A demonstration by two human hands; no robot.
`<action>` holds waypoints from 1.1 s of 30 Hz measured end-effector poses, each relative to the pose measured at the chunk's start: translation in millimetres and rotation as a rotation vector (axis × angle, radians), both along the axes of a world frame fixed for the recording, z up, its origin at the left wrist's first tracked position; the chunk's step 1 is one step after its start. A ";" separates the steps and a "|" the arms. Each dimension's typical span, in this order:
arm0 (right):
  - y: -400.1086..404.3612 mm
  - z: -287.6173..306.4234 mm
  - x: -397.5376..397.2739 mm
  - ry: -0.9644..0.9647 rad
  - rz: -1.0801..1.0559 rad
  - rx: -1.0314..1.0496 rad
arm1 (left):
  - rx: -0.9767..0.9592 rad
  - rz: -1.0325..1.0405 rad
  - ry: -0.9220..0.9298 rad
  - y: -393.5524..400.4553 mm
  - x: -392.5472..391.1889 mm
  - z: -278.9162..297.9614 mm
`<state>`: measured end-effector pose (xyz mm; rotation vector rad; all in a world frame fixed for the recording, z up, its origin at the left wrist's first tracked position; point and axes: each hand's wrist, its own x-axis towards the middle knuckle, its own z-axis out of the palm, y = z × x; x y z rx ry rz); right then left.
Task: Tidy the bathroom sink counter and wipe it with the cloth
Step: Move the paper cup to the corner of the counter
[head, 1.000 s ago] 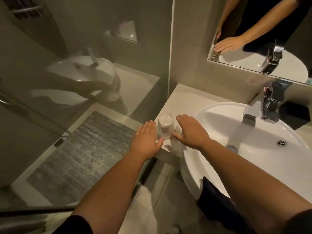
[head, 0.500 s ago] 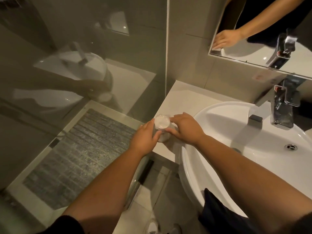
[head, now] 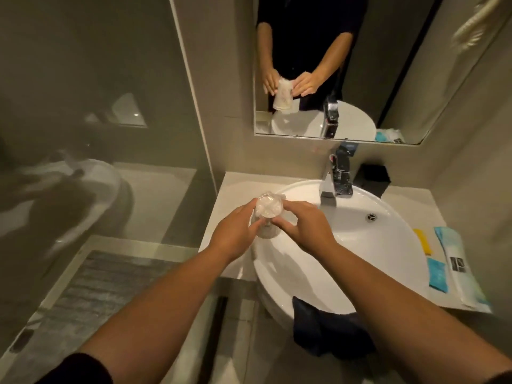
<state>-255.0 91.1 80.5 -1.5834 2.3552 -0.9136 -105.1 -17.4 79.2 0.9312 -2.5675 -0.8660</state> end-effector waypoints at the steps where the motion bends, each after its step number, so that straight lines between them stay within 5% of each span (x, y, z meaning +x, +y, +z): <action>1: 15.4 -2.6 -7.6 -0.015 -0.046 -0.011 | -0.011 -0.041 0.001 9.5 -12.2 -0.6; 10: 151.6 -9.7 -94.2 -0.120 -0.485 0.017 | 0.024 -0.421 0.057 100.2 -155.6 -18.0; 16: 199.6 -10.6 -192.1 -0.128 -0.596 -0.011 | 0.037 -0.569 0.104 139.3 -274.1 -19.3; 33: 157.6 -102.0 -387.4 -0.376 -0.697 -0.102 | 0.106 -0.450 -0.017 122.9 -482.9 -104.7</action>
